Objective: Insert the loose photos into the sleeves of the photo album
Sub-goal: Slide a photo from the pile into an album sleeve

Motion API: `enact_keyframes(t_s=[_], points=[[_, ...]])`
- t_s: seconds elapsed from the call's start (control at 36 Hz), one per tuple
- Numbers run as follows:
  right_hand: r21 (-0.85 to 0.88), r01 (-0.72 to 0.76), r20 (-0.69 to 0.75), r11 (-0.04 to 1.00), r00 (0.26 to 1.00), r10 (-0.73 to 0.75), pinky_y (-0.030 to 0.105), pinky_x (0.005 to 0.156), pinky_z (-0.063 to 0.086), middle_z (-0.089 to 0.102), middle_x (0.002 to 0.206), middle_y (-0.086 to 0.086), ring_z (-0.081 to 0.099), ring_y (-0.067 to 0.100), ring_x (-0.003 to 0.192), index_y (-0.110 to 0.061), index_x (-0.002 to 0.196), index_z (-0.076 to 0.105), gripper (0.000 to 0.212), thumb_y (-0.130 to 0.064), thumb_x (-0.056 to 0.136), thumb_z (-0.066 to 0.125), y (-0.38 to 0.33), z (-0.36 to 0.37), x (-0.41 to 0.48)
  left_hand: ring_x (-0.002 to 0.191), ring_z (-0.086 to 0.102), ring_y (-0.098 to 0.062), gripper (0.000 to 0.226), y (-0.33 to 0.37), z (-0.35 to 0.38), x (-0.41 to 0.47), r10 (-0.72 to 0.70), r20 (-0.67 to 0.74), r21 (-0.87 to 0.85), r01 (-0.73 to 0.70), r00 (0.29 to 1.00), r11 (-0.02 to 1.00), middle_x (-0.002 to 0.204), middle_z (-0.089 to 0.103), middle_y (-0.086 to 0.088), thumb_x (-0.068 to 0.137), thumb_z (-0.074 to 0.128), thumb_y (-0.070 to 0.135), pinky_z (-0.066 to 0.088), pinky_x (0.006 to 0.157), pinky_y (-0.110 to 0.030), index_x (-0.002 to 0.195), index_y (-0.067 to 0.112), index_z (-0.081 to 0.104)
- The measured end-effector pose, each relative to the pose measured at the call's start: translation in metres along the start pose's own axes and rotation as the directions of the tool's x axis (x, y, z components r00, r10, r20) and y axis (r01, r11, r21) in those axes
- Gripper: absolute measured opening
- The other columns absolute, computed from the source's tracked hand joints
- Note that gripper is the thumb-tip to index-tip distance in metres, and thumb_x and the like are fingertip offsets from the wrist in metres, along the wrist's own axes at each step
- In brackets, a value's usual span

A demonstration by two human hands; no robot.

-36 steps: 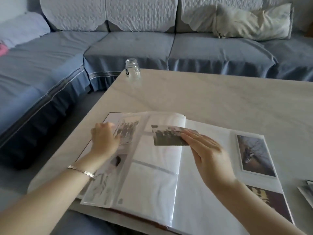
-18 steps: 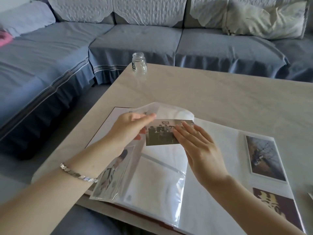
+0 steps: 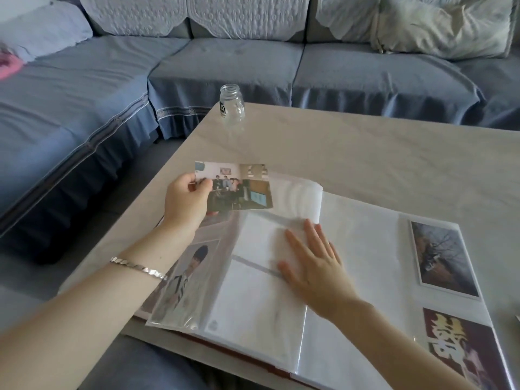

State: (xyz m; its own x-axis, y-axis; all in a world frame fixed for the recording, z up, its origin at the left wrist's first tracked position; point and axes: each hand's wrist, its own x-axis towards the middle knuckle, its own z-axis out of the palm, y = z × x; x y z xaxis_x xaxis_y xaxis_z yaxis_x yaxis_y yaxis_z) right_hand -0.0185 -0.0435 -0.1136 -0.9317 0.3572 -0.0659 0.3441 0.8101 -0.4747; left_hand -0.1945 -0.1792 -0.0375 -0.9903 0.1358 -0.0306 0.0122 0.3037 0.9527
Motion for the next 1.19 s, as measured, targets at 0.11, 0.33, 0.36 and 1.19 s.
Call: enact_keyframes(t_s=[0.11, 0.33, 0.36, 1.19], points=[[-0.064, -0.01, 0.017, 0.998, 1.0, 0.012, 0.028, 0.111, -0.011, -0.018, 0.156, -0.006, -0.033, 0.013, 0.134, -0.044, 0.146, 0.015, 0.095, -0.08, 0.059, 0.002, -0.011, 0.003, 0.012, 0.069, 0.063, -0.018, 0.009, -0.017, -0.004, 0.019, -0.007, -0.042, 0.101, 0.011, 0.999, 0.995, 0.09, 0.065, -0.01, 0.094, 0.052, 0.011, 0.052, 0.042, -0.021, 0.092, 0.009, 0.061], [-0.088, -0.024, 0.036, 0.996, 0.999, 0.027, 0.03, 0.113, -0.009, -0.018, 0.156, -0.006, -0.029, 0.018, 0.139, -0.047, 0.145, 0.014, 0.096, -0.079, 0.056, 0.0, -0.017, 0.0, 0.015, 0.089, 0.057, -0.026, 0.02, -0.043, -0.001, 0.047, 0.024, -0.132, 0.27, 0.012, 0.991, 0.963, 0.103, 0.063, -0.015, 0.096, 0.049, 0.013, 0.045, 0.076, -0.032, 0.102, -0.002, 0.059], [-0.084, -0.024, 0.033, 0.996, 0.999, 0.027, 0.03, 0.113, -0.009, -0.017, 0.156, -0.006, -0.029, 0.018, 0.139, -0.047, 0.145, 0.014, 0.095, -0.079, 0.056, 0.001, -0.017, 0.001, 0.016, 0.088, 0.056, -0.024, 0.02, -0.045, 0.0, 0.049, 0.018, -0.157, 0.255, 0.023, 0.987, 0.967, 0.106, 0.063, -0.015, 0.096, 0.048, 0.013, 0.042, 0.075, -0.03, 0.105, -0.002, 0.058], [-0.092, -0.02, 0.032, 0.996, 0.999, 0.023, 0.024, 0.108, -0.012, -0.017, 0.156, -0.007, -0.032, 0.013, 0.135, -0.048, 0.144, 0.014, 0.094, -0.079, 0.057, 0.001, -0.018, 0.001, 0.015, 0.096, 0.06, -0.027, 0.017, -0.059, 0.007, 0.065, -0.122, 0.128, 0.227, 0.091, 0.984, 0.97, 0.107, 0.063, -0.01, 0.095, 0.053, 0.015, 0.052, 0.089, -0.044, 0.108, 0.007, 0.058]])
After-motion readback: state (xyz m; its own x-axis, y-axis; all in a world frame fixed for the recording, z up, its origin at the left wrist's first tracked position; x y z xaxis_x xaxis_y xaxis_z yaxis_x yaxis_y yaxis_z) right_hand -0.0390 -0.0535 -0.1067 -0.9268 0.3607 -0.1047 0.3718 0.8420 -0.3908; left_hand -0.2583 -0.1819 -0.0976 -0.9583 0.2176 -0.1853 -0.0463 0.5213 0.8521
